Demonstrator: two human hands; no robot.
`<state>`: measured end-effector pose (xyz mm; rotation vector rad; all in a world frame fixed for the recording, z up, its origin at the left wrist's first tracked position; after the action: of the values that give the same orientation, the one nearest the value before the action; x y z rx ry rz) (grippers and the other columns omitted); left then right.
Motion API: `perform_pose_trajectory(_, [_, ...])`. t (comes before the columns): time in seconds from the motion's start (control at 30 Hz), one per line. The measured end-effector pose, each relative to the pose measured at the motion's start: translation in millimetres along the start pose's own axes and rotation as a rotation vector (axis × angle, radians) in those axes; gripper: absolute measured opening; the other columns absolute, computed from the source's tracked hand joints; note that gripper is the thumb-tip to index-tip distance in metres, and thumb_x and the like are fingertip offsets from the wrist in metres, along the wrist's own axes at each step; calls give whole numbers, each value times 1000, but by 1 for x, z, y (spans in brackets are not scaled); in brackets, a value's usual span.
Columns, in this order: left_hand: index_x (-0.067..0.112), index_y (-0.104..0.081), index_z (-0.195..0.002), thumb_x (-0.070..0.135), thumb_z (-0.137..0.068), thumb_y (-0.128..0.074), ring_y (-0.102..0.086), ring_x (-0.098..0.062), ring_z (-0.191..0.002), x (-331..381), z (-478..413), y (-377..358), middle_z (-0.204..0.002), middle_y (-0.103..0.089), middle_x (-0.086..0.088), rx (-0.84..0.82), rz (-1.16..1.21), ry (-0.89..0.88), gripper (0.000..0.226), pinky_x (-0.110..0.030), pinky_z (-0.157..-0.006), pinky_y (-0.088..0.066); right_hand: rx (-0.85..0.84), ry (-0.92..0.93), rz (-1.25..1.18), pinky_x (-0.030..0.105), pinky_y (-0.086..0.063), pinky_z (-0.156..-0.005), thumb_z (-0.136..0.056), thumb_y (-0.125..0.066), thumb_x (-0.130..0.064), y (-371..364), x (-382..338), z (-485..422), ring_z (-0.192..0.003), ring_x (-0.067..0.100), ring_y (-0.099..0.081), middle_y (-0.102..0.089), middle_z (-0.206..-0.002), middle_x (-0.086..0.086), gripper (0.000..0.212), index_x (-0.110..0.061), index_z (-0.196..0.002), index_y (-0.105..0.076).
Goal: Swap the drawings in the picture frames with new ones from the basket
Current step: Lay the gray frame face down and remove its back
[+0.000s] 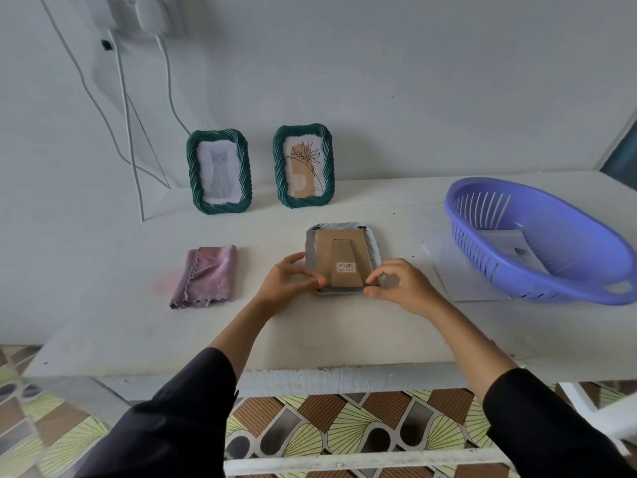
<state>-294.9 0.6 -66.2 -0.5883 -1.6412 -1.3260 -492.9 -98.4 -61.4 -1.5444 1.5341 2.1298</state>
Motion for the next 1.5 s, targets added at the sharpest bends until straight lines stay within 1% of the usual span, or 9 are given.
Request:
perform_pose_trajectory(0.03, [32, -70, -76, 32, -76, -74, -45, -15, -124, -1, -3, 3, -132, -49, 0, 59, 71, 34, 4, -35, -111, -31, 15, -7, -50, 26, -36, -85, -73, -76, -29, 5, -1, -4, -104, 10, -51, -60, -102, -3, 14, -37, -75, -64])
perform_pose_trajectory(0.1, [23, -69, -91, 32, -86, -64, -51, -21, -119, -4, -13, 9, -122, -58, -4, 202, 64, 84, 12, -35, -105, -38, 78, -56, -120, 25, -35, -85, -79, -71, -28, 16, 0, -15, -105, 11, -51, -61, -110, 1, 12, -32, -89, -67])
perform_pose_trajectory(0.23, [24, -70, -107, 31, -90, -51, -46, -29, -118, -5, -31, 3, -119, -65, -4, 314, -211, 265, 27, -36, -99, -40, 203, -118, -14, 31, -41, -94, -84, -62, -32, 20, 3, -40, -113, 17, -52, -58, -122, 4, 27, -27, -111, -66])
perform_pose_trajectory(0.43, [23, -70, -109, 32, -91, -50, -41, -30, -120, -5, -32, -9, -119, -64, -5, 388, -257, 327, 27, -36, -101, -34, 302, -148, 235, 33, -36, -98, -83, -62, -39, 3, 17, -44, -118, 22, -49, -58, -122, -1, 27, -33, -109, -68])
perform_pose_trajectory(0.87, [21, -74, -99, 31, -85, -61, -47, -25, -118, -13, -36, -6, -105, -71, -3, 397, -75, 387, 22, -38, -97, -45, 305, -95, 235, 34, -33, -101, -84, -61, -40, 0, 22, -46, -118, 21, -47, -56, -123, -1, 29, -33, -112, -67])
perform_pose_trajectory(1.17, [13, -73, -75, 17, -81, -63, -57, -27, -94, -3, -31, -4, -74, -63, -4, 413, 136, 402, 12, -32, -73, -46, 275, -93, 250, 35, -32, -102, -86, -58, -40, -1, 21, -45, -120, 22, -46, -55, -126, 0, 31, -31, -115, -65])
perform_pose_trajectory(1.27, [10, -75, -79, 19, -82, -64, -56, -28, -105, 1, -31, -4, -82, -64, -2, 422, 153, 415, 14, -34, -79, -50, 273, -98, 244, 35, -32, -103, -86, -58, -40, -1, 21, -45, -120, 22, -45, -55, -127, 0, 32, -31, -116, -64])
perform_pose_trajectory(1.4, [24, -72, -67, 24, -79, -65, -55, -27, -109, 8, -30, -4, -84, -66, 3, 439, 130, 410, 14, -43, -87, -54, 275, -98, 256, 36, -32, -103, -87, -57, -41, -1, 21, -44, -120, 22, -45, -55, -127, 0, 32, -31, -117, -64])
perform_pose_trajectory(1.5, [22, -76, -85, 22, -79, -66, -61, -24, -101, 16, -29, -6, -94, -71, -1, 446, 97, 375, 12, -42, -86, -55, 277, -99, 263, 37, -34, -102, -87, -57, -41, -1, 20, -44, -119, 23, -46, -55, -127, 1, 33, -30, -117, -64])
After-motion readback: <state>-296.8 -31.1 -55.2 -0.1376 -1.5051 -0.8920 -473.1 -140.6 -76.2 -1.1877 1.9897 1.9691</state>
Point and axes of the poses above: each hand's wrist, its own z-axis away from the middle knuckle, its own y-axis out of the back of the hand, x = y × z, the point moved 6 cm from there along -z, towards the middle knuckle
